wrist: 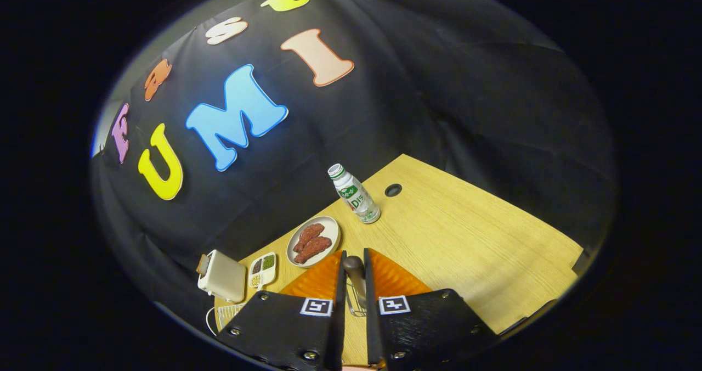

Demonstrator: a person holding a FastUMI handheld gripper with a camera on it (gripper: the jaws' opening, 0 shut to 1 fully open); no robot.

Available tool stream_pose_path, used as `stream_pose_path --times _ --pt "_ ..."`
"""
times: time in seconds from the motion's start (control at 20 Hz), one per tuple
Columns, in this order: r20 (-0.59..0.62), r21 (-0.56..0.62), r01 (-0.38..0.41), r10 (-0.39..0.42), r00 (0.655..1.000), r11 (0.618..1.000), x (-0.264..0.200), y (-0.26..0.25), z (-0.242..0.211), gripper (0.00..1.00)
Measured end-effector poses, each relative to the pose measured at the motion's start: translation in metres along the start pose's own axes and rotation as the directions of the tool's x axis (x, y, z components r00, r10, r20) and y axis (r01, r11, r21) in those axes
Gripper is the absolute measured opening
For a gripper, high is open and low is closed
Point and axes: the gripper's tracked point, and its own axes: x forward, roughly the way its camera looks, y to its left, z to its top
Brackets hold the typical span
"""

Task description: Take the plate from the dish rack, then take the spoon from the basket and place it into the plate.

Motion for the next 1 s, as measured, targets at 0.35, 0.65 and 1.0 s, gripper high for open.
stream_pose_path --times 0.35,0.65,1.0 --pt "-0.006 -0.004 -0.035 0.035 0.999 0.999 -0.034 0.02 0.019 0.16" --pt "-0.083 -0.051 -0.088 0.084 0.993 0.995 -0.073 0.033 -0.015 0.16" --pt "-0.255 -0.087 -0.154 0.128 0.958 0.984 -0.118 0.038 -0.103 0.16"
